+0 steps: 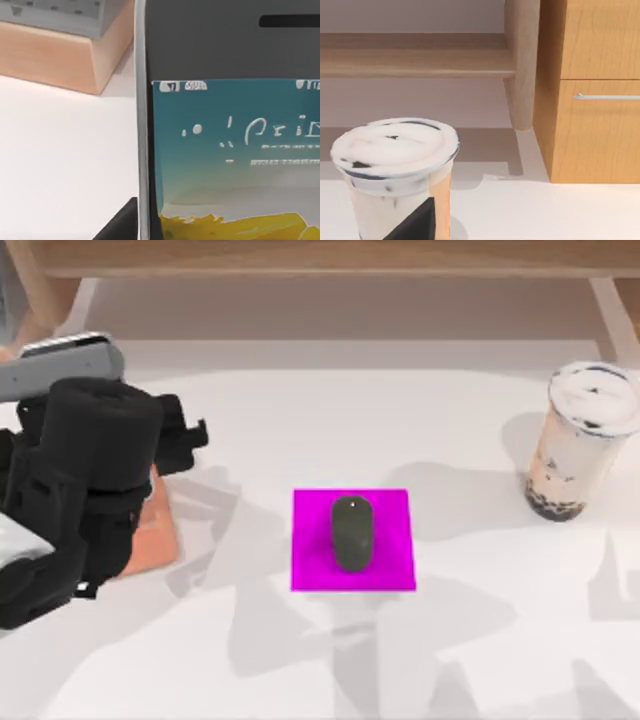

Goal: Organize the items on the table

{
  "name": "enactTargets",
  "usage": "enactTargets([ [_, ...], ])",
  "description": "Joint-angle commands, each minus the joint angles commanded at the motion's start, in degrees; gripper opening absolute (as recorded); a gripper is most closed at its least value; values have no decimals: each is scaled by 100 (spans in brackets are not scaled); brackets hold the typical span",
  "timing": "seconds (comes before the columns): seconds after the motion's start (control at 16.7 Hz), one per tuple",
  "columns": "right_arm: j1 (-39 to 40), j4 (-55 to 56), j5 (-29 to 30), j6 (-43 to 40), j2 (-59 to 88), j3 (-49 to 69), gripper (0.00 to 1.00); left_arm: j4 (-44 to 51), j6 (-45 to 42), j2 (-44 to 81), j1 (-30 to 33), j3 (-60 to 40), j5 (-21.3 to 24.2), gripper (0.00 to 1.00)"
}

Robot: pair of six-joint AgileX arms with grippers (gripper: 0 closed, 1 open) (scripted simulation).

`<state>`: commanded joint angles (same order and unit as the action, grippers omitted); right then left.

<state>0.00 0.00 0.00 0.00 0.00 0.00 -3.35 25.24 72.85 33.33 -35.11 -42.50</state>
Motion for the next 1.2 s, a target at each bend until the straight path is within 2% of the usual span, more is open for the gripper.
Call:
enactTargets([
  [0.48,0,0,0,0,0,0,100,0,0,0,0,0,0,98],
  [1.2,0,0,0,0,0,0,100,151,80,-160,112,92,-96,100],
])
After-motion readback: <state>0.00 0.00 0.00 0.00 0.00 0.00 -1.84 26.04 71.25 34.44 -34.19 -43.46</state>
